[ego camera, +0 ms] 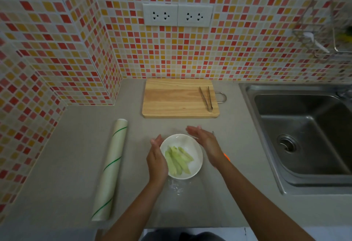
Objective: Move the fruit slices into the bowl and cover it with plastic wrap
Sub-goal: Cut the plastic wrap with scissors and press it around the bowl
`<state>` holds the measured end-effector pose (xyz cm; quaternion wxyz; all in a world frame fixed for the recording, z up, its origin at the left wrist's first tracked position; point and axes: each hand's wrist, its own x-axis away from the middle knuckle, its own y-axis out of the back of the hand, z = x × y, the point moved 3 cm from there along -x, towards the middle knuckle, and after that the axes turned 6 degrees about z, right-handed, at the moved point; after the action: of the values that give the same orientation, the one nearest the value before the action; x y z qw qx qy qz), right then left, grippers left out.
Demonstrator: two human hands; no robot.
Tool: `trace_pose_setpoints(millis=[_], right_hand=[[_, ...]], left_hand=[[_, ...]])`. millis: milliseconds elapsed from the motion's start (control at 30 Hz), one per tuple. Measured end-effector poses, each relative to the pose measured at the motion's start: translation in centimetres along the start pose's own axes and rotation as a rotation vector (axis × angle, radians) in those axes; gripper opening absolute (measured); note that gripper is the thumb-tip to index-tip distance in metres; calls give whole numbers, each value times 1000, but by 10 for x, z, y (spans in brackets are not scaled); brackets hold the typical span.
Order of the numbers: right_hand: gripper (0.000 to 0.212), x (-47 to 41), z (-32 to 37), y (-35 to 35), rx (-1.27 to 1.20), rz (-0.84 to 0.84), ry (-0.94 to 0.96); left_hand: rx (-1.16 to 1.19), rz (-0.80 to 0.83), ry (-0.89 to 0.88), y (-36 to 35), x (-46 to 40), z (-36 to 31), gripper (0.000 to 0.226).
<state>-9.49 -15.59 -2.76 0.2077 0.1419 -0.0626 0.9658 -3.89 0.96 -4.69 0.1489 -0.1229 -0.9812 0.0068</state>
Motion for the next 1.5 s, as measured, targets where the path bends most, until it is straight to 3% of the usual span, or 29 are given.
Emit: trace_pose_setpoints(millis=[100,267,533,600,667,767,833,1000,1167,1300,1367,1500], right_hand=[[42,-9,-3,-12,45,132,-79],[43,-7,-15,-13,21,83,-81],[56,1,-20,-2,133,40,-142],[57,-2,-19,5,54,-47,-110],[56,-4,-19,8,-33,-92,-109],[52,-3,-21,3,-97,-75,-133],[53,-3,-23,-3,-92,-25,-186],[64,-5,-24,-4,-115,27,-293],[44,-2,-24,0,-111,-29,-223],[32,3,-33,-6,-198,-184,-148],[31,4,-36,-11,-229,-272,-120],[30,9,-43,-16,-268,-341,-64]], left_hand=[[-79,23,-26,-8,2,5,50],[-144,70,-66,-4,-12,7,50],[-312,420,-82,-2,-40,-9,63],[-386,367,-151,-3,-43,-18,53],[-409,197,-214,0,-38,-23,47],[-316,57,-163,4,-21,-12,52],[-249,70,-73,-2,-12,-1,52],[-274,146,-126,-9,-19,-3,44],[-345,255,-104,-12,-36,-1,45],[-333,415,-1,-15,-52,-17,55],[-212,270,29,-6,-55,-21,56],[162,-290,56,25,-13,0,44]])
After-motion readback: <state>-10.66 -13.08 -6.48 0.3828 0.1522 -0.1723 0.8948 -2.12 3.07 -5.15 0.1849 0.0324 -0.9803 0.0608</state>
